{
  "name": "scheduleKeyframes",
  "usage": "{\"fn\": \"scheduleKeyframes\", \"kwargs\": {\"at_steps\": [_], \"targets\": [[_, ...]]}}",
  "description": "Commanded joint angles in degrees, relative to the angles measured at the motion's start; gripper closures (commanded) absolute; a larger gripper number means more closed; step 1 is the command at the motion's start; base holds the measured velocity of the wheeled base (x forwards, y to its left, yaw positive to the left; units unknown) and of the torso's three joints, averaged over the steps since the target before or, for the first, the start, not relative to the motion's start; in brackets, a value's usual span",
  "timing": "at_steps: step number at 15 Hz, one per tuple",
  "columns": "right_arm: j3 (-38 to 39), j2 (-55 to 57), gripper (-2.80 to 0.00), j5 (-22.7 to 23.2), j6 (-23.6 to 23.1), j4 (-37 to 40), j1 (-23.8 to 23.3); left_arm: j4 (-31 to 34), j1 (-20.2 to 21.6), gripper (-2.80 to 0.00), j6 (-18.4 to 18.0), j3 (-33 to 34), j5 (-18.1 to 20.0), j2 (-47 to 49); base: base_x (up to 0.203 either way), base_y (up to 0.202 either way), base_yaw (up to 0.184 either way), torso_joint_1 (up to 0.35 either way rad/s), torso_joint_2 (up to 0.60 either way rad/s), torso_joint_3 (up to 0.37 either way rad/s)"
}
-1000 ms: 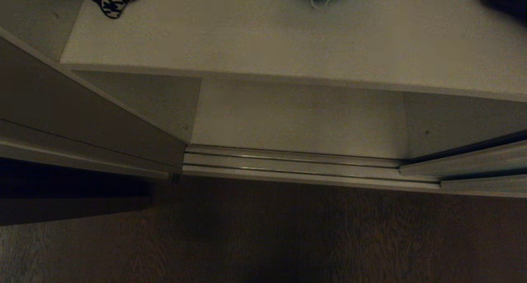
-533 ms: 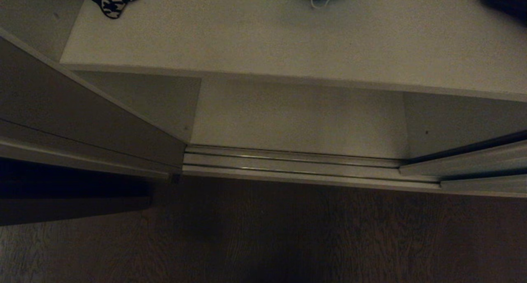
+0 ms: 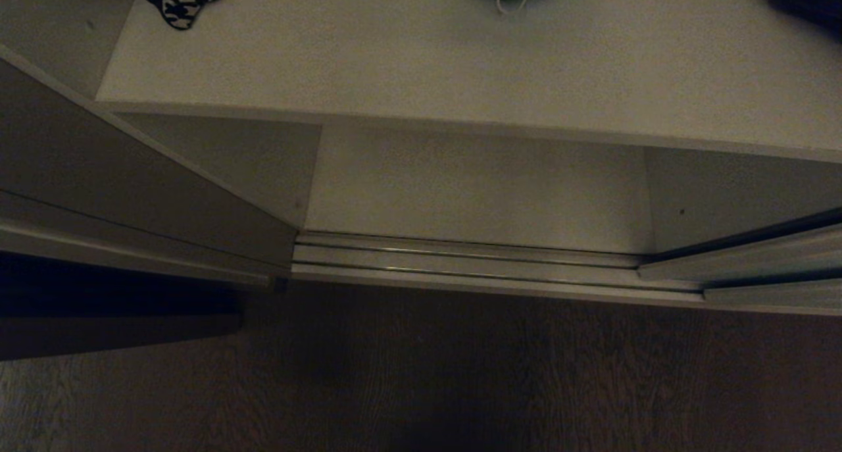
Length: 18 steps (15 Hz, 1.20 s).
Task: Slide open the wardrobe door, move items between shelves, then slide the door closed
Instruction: Open the door
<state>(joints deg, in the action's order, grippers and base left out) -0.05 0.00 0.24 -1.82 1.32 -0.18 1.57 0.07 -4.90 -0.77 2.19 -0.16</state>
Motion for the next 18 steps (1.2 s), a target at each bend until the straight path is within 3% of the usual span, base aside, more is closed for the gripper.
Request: {"fn": "scheduleKeyframes", "kwargs": {"at_steps": [1, 4, 6, 14, 18], "targets": [[0.0, -0.1, 0.00, 0.0, 0.0, 0.0, 0.0, 0.0, 0.0, 0.00, -1.1, 0.0, -0.1, 0.2, 0.000, 0.000, 0.000, 0.000, 0.00, 0.000], [0.0, -0.1, 0.00, 0.0, 0.0, 0.0, 0.0, -3.2, 0.0, 0.00, -1.9, 0.3, 0.0, 0.1, 0.000, 0.000, 0.000, 0.000, 0.00, 0.000], [0.0, -0.1, 0.00, 0.0, 0.0, 0.0, 0.0, -4.9, 0.0, 0.00, 0.2, -3.6, 0.3, 0.1, 0.000, 0.000, 0.000, 0.000, 0.00, 0.000], [0.0, -0.1, 0.00, 0.0, 0.0, 0.0, 0.0, -2.8, 0.0, 0.00, 2.2, -17.7, 1.1, 0.2, 0.000, 0.000, 0.000, 0.000, 0.00, 0.000], [0.0, -0.1, 0.00, 0.0, 0.0, 0.0, 0.0, -3.0, 0.0, 0.00, 2.3, -15.9, 1.1, 0.2, 0.000, 0.000, 0.000, 0.000, 0.00, 0.000]]}}
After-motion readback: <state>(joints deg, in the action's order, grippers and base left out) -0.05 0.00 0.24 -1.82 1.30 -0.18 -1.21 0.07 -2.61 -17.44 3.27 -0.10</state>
